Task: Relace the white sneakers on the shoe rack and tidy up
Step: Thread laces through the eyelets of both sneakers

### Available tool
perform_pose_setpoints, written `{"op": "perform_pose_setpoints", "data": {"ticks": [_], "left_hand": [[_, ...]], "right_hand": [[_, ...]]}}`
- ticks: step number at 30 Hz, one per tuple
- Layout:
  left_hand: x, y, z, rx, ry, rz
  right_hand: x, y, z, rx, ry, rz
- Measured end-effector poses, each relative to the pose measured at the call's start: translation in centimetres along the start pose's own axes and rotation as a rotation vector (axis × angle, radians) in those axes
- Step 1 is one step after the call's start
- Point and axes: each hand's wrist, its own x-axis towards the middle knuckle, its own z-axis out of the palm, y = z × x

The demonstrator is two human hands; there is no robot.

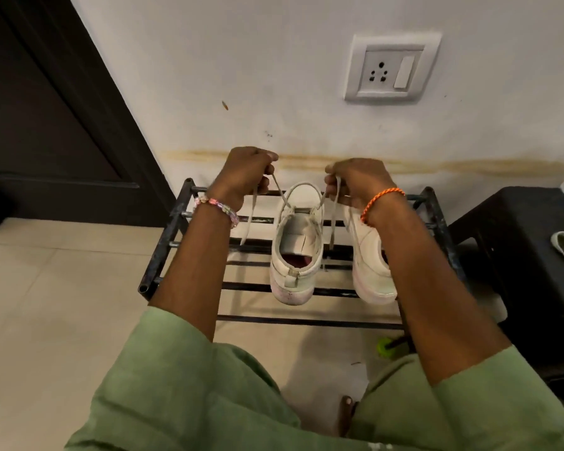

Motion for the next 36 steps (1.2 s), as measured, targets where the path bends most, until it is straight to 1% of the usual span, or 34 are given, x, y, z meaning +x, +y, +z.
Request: {"op": "perform_pose_setpoints", "data": {"ticks": [4,7,9,12,15,17,19,22,26,30,32,36], "left_hand": [[-2.2,6.6,-1.1,0.102,-0.133,0.037],[-3.8,12.2,-2.2,0.087,-0.173,0.091],[-5.1,15.7,-3.1,0.016,-0.194,0.119],[-7.0,20.1,-4.1,-0.136,-0.258,0.121],[-8.9,23.0,-4.7,-0.292,-0.321,0.116],[-10.0,24.7,-5.0,-0.341,-0.341,0.130],[-10.9,25.8,-5.1,-0.340,-0.355,0.129],[-11.1,26.7,-4.6,-0.274,-0.317,0.117],[-11.2,27.0,-3.5,-0.239,-0.175,0.138],[-12.4,27.8,-2.8,-0.027,-0.039,0.153],[-12.7,28.2,-2.4,-0.012,0.002,0.172],[-12.9,28.5,-1.8,-0.065,-0.017,0.207]], "right_hand": [[-2.9,-6.6,-1.3,0.057,-0.063,-0.076],[-5.4,-12.0,-2.2,0.110,-0.142,-0.137],[-7.1,-15.0,-3.0,0.166,-0.178,-0.189],[-9.1,-18.5,-3.9,0.180,-0.203,-0.263],[-10.5,-20.6,-4.4,0.187,-0.277,-0.317],[-11.4,-21.9,-4.7,0.171,-0.279,-0.367],[-12.3,-23.0,-4.7,0.133,-0.228,-0.426],[-13.2,-24.6,-4.3,0.082,-0.120,-0.471],[-13.9,-26.1,-3.8,-0.085,0.005,-0.491],[-14.2,-27.0,-3.7,-0.108,-0.007,-0.532],[-14.6,-27.4,-3.7,-0.138,-0.003,-0.556],[-15.2,-28.2,-3.7,-0.175,-0.003,-0.504]]}}
